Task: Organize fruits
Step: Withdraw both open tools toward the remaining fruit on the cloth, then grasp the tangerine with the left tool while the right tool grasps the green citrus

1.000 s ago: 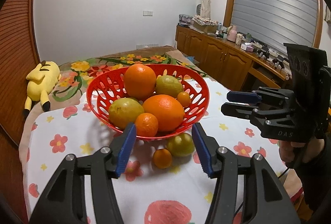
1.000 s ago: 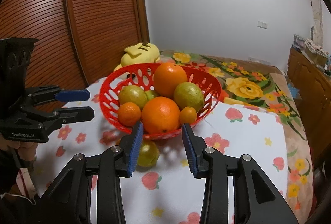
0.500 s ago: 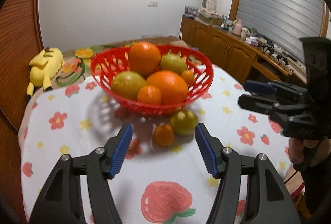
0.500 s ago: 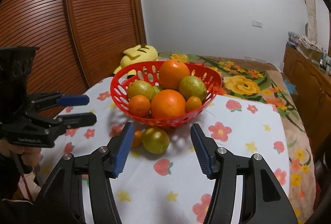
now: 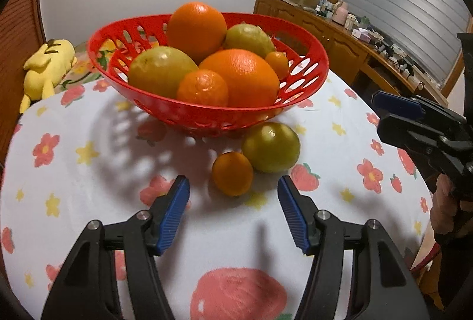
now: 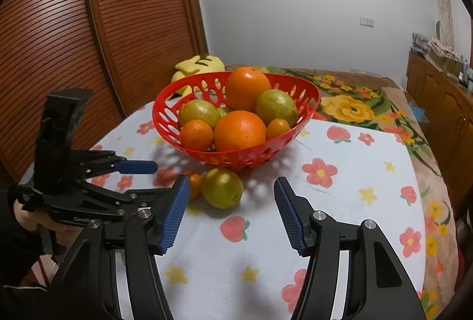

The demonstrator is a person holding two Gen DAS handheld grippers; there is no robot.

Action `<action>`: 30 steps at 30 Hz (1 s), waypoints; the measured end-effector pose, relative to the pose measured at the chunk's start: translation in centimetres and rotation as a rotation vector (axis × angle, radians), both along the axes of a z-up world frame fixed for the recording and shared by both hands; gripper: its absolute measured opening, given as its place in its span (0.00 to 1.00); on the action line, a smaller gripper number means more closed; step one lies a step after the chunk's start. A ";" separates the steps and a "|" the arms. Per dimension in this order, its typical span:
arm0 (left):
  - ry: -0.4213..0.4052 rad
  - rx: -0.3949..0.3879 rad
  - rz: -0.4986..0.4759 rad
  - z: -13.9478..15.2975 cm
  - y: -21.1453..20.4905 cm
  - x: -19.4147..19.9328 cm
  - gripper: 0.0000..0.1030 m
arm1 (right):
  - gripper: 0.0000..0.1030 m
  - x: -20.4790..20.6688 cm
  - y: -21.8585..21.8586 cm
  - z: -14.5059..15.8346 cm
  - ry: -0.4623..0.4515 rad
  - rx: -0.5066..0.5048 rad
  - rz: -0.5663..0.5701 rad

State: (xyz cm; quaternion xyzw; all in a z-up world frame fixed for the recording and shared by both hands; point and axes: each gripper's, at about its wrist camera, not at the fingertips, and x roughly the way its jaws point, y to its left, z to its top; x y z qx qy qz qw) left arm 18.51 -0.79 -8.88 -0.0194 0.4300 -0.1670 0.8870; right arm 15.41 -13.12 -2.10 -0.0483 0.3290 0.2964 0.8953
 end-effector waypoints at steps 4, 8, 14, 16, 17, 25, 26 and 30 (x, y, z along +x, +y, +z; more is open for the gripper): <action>0.014 0.003 -0.009 -0.7 -0.4 0.9 0.49 | 0.59 0.3 -0.1 -0.4 0.017 0.000 0.000; 0.023 0.002 -0.007 -1.3 -0.5 1.6 0.43 | 0.59 0.6 0.1 -0.8 0.028 -0.004 0.000; 0.059 -0.059 -0.020 -2.1 0.0 2.1 0.33 | 0.59 1.0 0.7 -1.4 0.040 -0.018 0.008; 0.064 -0.071 -0.021 -2.1 0.1 2.0 0.31 | 0.59 1.4 1.1 -1.8 0.043 -0.036 0.014; 0.062 -0.064 -0.016 -2.0 0.3 1.9 0.31 | 0.59 1.7 1.3 -2.0 0.048 -0.040 0.017; 0.004 -0.053 0.017 -0.3 2.2 -0.3 0.31 | 0.60 3.7 2.2 -3.7 0.091 -0.032 0.022; -0.009 -0.047 0.025 0.0 2.5 -0.8 0.31 | 0.60 3.9 2.3 -3.9 0.096 -0.033 0.020; -0.048 -0.015 0.046 0.6 3.1 -2.0 0.31 | 0.63 4.7 3.0 -4.8 0.115 -0.037 0.016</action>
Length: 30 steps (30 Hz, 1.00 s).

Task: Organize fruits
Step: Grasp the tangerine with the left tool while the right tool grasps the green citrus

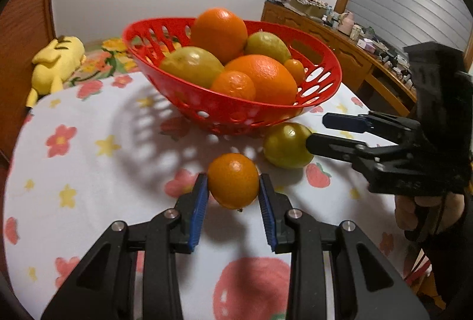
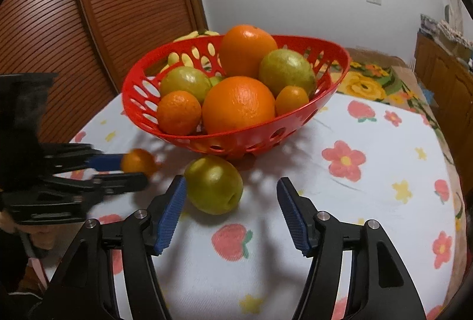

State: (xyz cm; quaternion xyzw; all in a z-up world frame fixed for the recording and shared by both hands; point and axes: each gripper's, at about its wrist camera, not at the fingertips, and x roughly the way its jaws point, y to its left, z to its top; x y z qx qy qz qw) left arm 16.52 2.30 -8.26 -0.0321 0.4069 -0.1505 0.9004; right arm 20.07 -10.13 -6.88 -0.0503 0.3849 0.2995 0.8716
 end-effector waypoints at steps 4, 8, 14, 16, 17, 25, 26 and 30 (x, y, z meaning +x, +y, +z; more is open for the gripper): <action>-0.020 -0.007 0.005 0.4 0.7 -1.1 0.31 | 0.63 0.5 0.6 -0.6 0.010 0.005 0.003; -0.028 -0.018 0.004 0.9 0.5 -1.6 0.31 | 0.64 1.0 1.6 -1.2 0.027 0.004 0.013; -0.041 -0.024 0.001 1.4 0.5 -2.2 0.31 | 0.65 1.7 2.7 -1.7 0.046 0.004 0.025; -0.045 -0.024 0.001 1.5 0.4 -2.3 0.31 | 0.65 1.8 3.0 -1.8 0.050 -0.003 0.030; -0.047 -0.026 0.001 1.6 0.5 -2.4 0.31 | 0.65 1.7 3.2 -1.9 0.052 -0.007 0.031; -0.062 -0.031 0.005 2.2 0.5 -2.7 0.31 | 0.50 1.3 3.7 -2.3 0.076 -0.013 0.065; -0.066 -0.032 0.007 2.4 0.5 -2.7 0.31 | 0.50 1.1 3.6 -2.2 0.084 -0.004 0.069; -0.085 -0.036 0.008 3.2 0.6 -2.9 0.31 | 0.50 -0.1 3.5 -1.5 0.057 -0.004 0.085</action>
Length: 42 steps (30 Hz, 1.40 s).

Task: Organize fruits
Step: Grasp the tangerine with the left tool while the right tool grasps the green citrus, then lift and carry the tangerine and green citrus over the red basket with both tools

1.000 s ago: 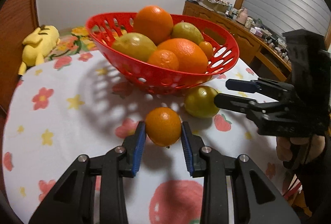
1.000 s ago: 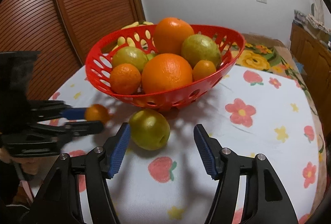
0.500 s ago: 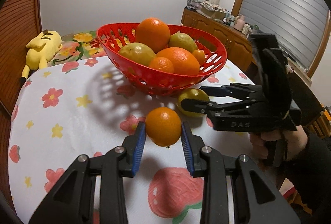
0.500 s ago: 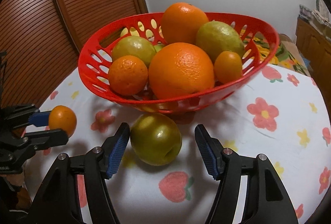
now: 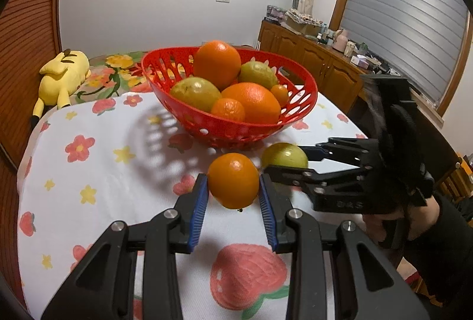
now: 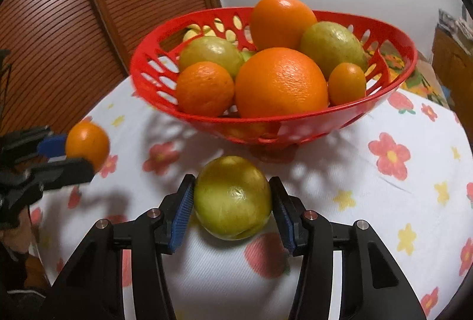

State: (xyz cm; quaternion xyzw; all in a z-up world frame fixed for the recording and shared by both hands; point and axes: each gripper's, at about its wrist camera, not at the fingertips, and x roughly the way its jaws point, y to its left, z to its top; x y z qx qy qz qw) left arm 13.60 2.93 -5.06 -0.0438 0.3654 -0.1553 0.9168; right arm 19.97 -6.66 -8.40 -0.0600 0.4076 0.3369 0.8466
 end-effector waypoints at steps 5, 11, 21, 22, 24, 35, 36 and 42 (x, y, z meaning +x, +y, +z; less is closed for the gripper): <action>-0.026 0.000 0.001 1.1 0.0 -0.2 0.31 | 0.50 -1.9 -1.0 2.4 -0.049 0.047 0.011; -0.047 0.000 0.001 2.0 -0.1 -0.3 0.31 | 0.50 -3.3 -2.4 5.1 -0.112 0.076 0.015; -0.065 0.009 -0.002 2.9 -0.2 0.4 0.31 | 0.50 -2.8 -3.2 7.9 -0.176 0.091 0.002; -0.067 0.009 -0.002 3.0 -0.2 0.5 0.31 | 0.50 -2.8 -3.3 8.0 -0.180 0.090 0.001; -0.070 0.009 -0.004 3.1 -0.1 0.8 0.31 | 0.50 -2.7 -3.3 8.3 -0.186 0.088 -0.001; -0.061 0.007 -0.004 3.3 0.2 4.3 0.31 | 0.50 0.5 -2.0 8.8 -0.191 0.074 0.015; -0.060 0.008 -0.004 3.3 0.3 4.6 0.31 | 0.50 1.0 -1.8 8.8 -0.190 0.071 0.017; -0.045 0.012 0.001 3.3 1.0 7.2 0.31 | 0.50 3.5 -0.8 8.7 -0.184 0.058 0.025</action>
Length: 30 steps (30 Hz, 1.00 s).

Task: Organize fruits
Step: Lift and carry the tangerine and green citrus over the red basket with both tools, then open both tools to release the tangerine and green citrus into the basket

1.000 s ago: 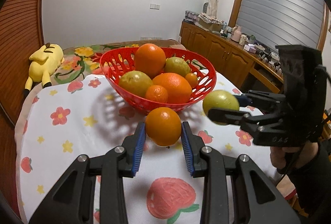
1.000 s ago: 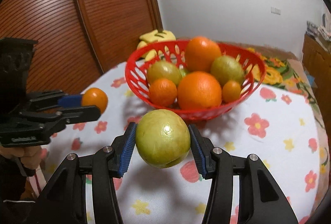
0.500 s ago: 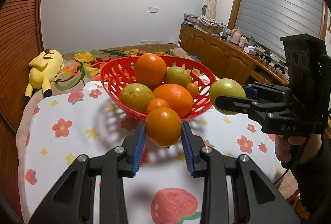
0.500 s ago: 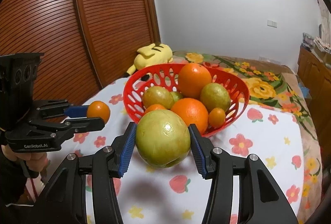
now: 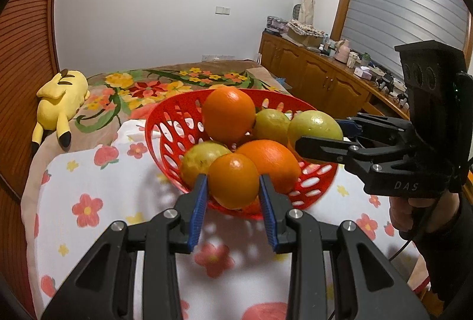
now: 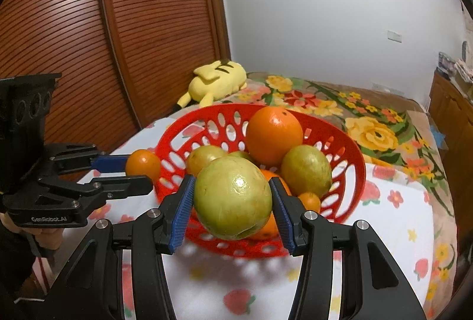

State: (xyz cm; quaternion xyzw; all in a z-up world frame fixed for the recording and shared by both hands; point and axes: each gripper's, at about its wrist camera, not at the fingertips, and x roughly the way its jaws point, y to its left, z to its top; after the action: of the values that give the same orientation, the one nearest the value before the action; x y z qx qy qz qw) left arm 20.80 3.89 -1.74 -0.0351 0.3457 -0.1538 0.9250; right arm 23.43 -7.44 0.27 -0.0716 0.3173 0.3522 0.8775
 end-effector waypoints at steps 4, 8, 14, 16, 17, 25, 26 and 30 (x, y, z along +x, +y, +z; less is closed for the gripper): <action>0.007 0.006 0.007 0.1 0.3 1.8 0.32 | 0.50 1.5 0.4 -0.3 0.007 -0.003 0.007; 0.018 0.016 0.007 0.2 0.4 4.0 0.32 | 0.50 2.8 0.4 -0.7 0.022 0.002 0.016; 0.031 0.024 0.004 0.0 0.3 6.7 0.32 | 0.50 4.4 0.8 -0.9 0.039 0.002 0.027; 0.034 0.024 0.002 -0.1 0.2 7.5 0.32 | 0.50 4.7 0.9 -0.9 0.040 0.001 0.032; 0.036 0.024 0.003 -0.1 0.2 7.8 0.32 | 0.50 4.8 1.0 -0.9 0.040 -0.001 0.033; 0.049 0.027 0.010 -0.5 0.8 9.5 0.32 | 0.50 5.7 1.5 -1.3 0.049 -0.001 0.044; 0.049 0.027 0.010 -0.5 0.8 9.5 0.32 | 0.50 5.8 1.6 -1.4 0.052 -0.001 0.047; 0.047 0.018 0.030 -0.5 1.5 9.7 0.42 | 0.50 5.7 2.1 -1.5 0.052 -0.006 0.059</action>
State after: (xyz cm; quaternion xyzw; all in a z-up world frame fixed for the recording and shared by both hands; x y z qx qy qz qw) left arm 30.52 5.40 -2.28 -0.0357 0.3681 -0.1358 0.9191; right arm 29.14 -5.38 -1.24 -0.0746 0.3388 0.3789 0.8580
